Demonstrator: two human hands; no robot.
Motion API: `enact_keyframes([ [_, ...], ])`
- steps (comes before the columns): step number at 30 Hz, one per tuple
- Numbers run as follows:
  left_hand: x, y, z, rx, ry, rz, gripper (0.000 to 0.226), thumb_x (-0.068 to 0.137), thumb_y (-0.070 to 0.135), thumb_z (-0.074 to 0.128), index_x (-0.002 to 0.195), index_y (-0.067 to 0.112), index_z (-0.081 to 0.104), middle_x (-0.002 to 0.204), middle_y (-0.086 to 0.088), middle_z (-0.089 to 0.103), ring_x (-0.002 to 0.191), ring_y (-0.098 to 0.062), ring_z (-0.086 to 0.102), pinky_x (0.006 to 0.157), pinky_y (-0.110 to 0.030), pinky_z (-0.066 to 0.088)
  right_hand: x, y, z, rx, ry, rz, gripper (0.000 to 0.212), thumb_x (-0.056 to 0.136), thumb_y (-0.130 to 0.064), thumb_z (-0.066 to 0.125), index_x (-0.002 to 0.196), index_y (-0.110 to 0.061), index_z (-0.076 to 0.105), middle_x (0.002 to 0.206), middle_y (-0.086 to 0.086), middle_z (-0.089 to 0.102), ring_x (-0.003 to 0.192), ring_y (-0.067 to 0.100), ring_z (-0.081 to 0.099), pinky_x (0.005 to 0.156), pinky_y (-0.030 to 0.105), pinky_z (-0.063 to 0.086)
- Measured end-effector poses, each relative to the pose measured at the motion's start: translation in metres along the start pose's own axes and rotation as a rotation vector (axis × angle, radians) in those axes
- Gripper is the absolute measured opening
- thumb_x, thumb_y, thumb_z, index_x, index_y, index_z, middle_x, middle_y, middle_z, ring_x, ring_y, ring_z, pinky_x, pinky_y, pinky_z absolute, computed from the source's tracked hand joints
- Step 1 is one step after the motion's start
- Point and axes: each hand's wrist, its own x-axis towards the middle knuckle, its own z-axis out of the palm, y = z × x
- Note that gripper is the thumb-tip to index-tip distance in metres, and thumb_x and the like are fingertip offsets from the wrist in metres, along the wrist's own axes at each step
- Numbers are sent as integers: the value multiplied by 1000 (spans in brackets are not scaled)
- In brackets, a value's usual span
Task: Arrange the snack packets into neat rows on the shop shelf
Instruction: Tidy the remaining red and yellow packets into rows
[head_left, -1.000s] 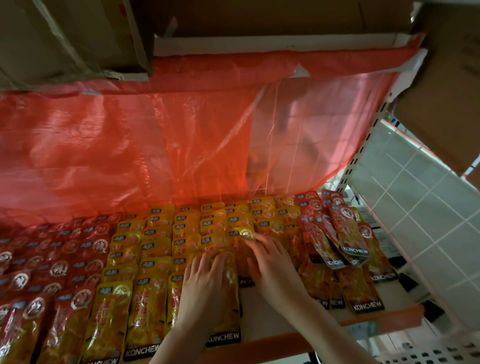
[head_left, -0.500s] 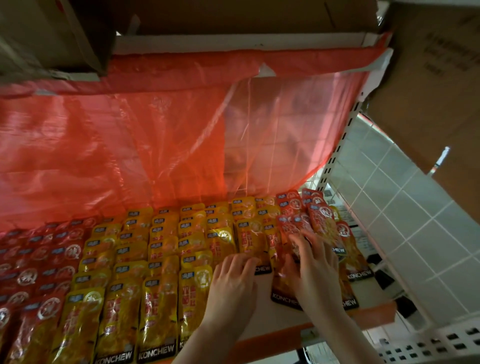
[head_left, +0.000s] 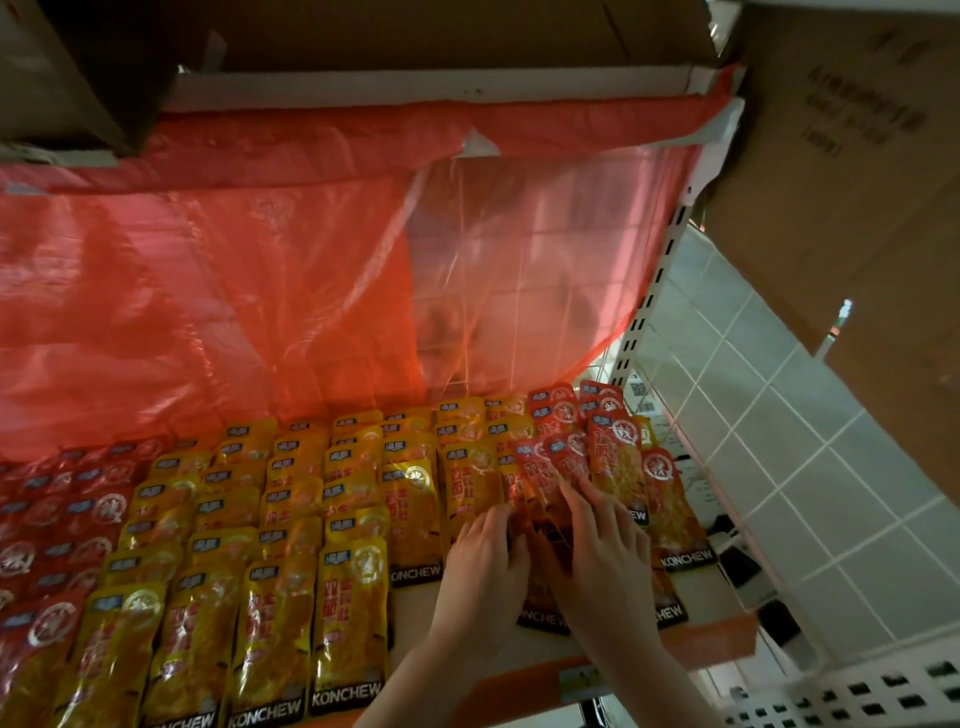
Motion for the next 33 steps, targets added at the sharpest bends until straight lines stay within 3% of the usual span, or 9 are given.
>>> enact_keyframes([
  [5, 4, 10, 4, -270, 2, -195, 24, 96, 29, 46, 119, 24, 44, 107, 10, 59, 94, -4, 59, 78, -23, 54, -3, -4, -8, 117, 127, -60, 57, 96, -56, 21, 113, -18, 60, 118, -3, 60, 108, 20, 56, 85, 35, 43],
  [8, 11, 17, 2, -370, 10, -305, 33, 95, 34, 47, 123, 17, 41, 95, 15, 55, 79, 0, 59, 64, -17, 53, -2, 0, -6, 208, 229, 40, 44, 96, -45, 31, 116, -16, 58, 128, 2, 54, 119, 23, 48, 94, 38, 36],
  [11, 18, 20, 4, -350, 24, -330, 48, 91, 43, 49, 129, 13, 40, 102, 11, 57, 85, -2, 60, 72, -24, 55, 2, 5, 2, 119, 169, 212, 53, 91, -43, 30, 133, -13, 43, 148, 12, 32, 133, 31, 32, 104, 48, 30],
  [13, 21, 21, 5, -346, 43, -331, 52, 89, 43, 54, 129, 12, 40, 107, 7, 58, 89, -6, 61, 74, -29, 56, 2, 6, 6, 64, 78, 254, 59, 90, -46, 27, 138, -15, 37, 151, 14, 27, 133, 34, 33, 103, 51, 34],
  [16, 23, 29, 6, -344, 35, -314, 52, 88, 39, 57, 128, 12, 37, 107, 7, 55, 86, -3, 59, 63, -16, 51, 2, 9, 7, 22, 27, 237, 59, 87, -48, 29, 139, -19, 39, 146, 14, 38, 129, 33, 39, 99, 51, 38],
  [18, 24, 31, 7, -374, 31, -330, 55, 88, 39, 59, 130, 13, 35, 113, 4, 56, 96, -8, 58, 65, -12, 46, 0, 8, 5, 14, 11, 206, 58, 86, -50, 31, 136, -23, 42, 142, 10, 43, 127, 31, 40, 97, 50, 39],
  [20, 24, 32, 8, -410, 47, -354, 56, 87, 39, 61, 130, 15, 33, 117, 2, 56, 103, -13, 57, 69, -14, 45, -1, 7, 3, 14, 9, 162, 56, 86, -54, 32, 133, -27, 47, 137, 5, 48, 125, 29, 43, 95, 50, 40],
  [23, 24, 32, 6, -482, 83, -385, 54, 86, 34, 63, 126, 16, 32, 108, 8, 54, 98, -10, 57, 67, -14, 45, -2, 6, 0, 43, 35, 115, 50, 87, -57, 35, 125, -31, 54, 128, -1, 55, 120, 26, 48, 91, 48, 41],
  [33, 25, 26, 5, -567, 111, -395, 73, 78, 28, 73, 132, 16, 25, 120, -2, 54, 106, -16, 56, 81, -25, 49, -2, 7, 2, 215, 77, -51, 39, 91, -42, 39, 115, -24, 64, 116, -5, 63, 110, 19, 56, 90, 42, 47],
])
